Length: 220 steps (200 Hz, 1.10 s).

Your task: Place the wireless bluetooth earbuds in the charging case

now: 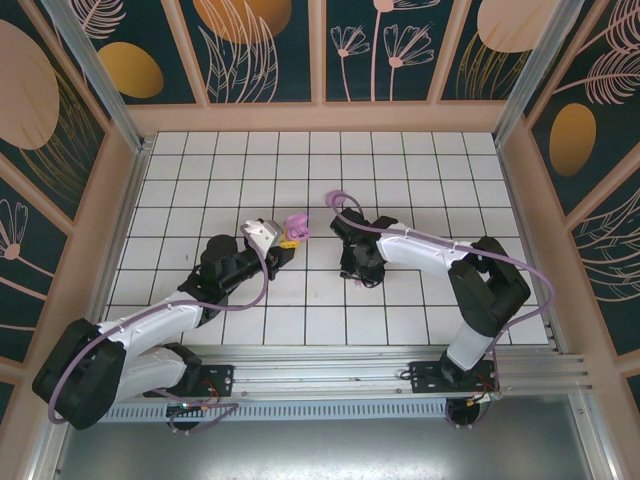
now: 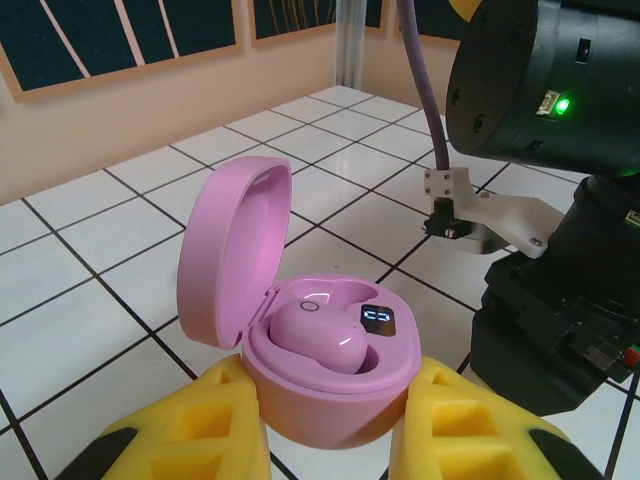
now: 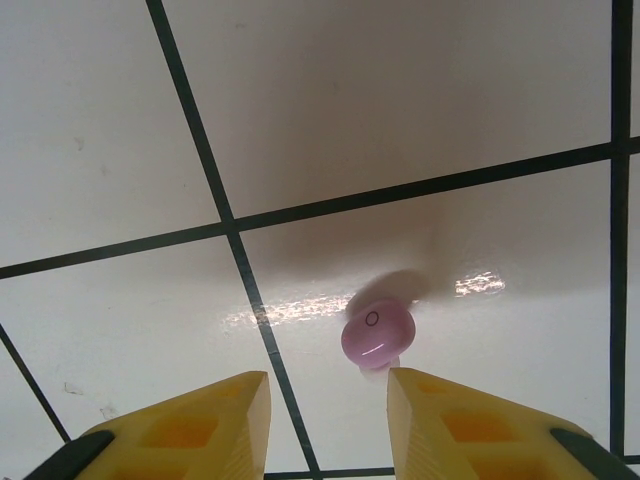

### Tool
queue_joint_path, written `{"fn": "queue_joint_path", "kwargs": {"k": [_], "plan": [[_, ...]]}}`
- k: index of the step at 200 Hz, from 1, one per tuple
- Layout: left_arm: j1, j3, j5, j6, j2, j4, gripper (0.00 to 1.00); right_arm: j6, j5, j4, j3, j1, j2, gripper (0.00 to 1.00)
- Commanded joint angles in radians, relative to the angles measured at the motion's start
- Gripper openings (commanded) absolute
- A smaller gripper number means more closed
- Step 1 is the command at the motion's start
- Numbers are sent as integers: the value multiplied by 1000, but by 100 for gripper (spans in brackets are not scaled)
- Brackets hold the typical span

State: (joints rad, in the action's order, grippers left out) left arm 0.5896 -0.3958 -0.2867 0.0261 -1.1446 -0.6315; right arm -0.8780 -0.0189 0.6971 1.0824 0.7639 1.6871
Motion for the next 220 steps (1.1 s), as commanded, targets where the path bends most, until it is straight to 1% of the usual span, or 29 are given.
{"fn": "queue_joint_path", "kwargs": {"k": [1,157,198,220], "plan": [[6,-6,-16,17,-7,-29,5,-23,14,20,-7,6,25,36],[5,-23,-23,24,-11,-11,5,4,30,12,-12,-4,87,36],[6,-21,-22,25,-6,-10,5,19,50,2,-6,-6,102,35],[5,-20,-22,26,-4,-7,5,33,48,6,4,-6,118,32]]}}
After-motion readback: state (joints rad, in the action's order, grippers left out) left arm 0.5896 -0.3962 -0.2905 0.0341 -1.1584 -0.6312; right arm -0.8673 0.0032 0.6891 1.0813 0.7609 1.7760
